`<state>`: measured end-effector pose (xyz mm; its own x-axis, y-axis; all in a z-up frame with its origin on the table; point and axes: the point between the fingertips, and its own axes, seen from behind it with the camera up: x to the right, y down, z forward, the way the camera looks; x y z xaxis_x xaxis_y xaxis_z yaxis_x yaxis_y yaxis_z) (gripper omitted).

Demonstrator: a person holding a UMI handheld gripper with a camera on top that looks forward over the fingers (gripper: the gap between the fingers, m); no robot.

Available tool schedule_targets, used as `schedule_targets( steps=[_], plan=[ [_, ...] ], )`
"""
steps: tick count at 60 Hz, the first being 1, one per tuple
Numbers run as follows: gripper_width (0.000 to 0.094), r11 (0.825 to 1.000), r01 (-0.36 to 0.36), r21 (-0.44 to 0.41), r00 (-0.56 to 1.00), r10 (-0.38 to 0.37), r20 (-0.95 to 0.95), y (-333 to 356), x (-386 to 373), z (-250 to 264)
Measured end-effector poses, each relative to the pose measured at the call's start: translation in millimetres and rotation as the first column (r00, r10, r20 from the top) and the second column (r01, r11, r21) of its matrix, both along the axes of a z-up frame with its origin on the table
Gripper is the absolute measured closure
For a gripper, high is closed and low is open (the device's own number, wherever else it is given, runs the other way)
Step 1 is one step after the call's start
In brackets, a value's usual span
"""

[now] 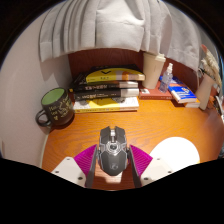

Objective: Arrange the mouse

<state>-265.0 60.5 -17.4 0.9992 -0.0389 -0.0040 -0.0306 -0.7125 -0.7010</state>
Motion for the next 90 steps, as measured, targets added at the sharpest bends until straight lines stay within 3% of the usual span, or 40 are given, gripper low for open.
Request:
schedule_targets(
  steps=[1, 2, 3, 18, 26, 35, 44, 49, 64, 76, 90],
  plan=[
    [0.0381, 1.0, 0.0, -0.002, 1.0, 0.0, 0.0, 0.3, 0.1, 0.4],
    [0.0505, 1.0, -0.001, 0.006, 1.0, 0.001, -0.007, 2.2, 0.2, 2.5],
    [0.0523, 1.0, -0.001, 0.008, 1.0, 0.001, -0.007, 3.8, -1.6, 3.2],
    [0.0525, 0.997, -0.072, -0.013, 0.997, 0.071, -0.04, 7.7, -7.9, 20.2],
    [0.0521, 0.992, -0.091, 0.091, 0.996, 0.092, 0.0, 9.9, 8.9, 93.9],
    [0.0521, 0.971, -0.104, 0.215, 0.994, 0.095, 0.05, -2.6, 48.4, 184.8],
    [0.0524, 0.957, -0.097, 0.274, 0.995, 0.088, 0.045, -30.9, 100.8, 220.5],
    [0.0524, 0.963, -0.083, 0.257, 0.997, 0.079, 0.027, -46.9, 133.1, 205.7],
    [0.0526, 0.993, -0.088, 0.075, 0.996, 0.087, 0.015, -82.6, 191.2, 87.6],
    [0.0526, 0.99, -0.133, -0.04, 0.991, 0.132, -0.034, -102.2, 178.0, 15.7],
    [0.0472, 0.991, -0.133, -0.027, 0.991, 0.133, -0.004, -102.2, 174.2, 4.6]
  ],
)
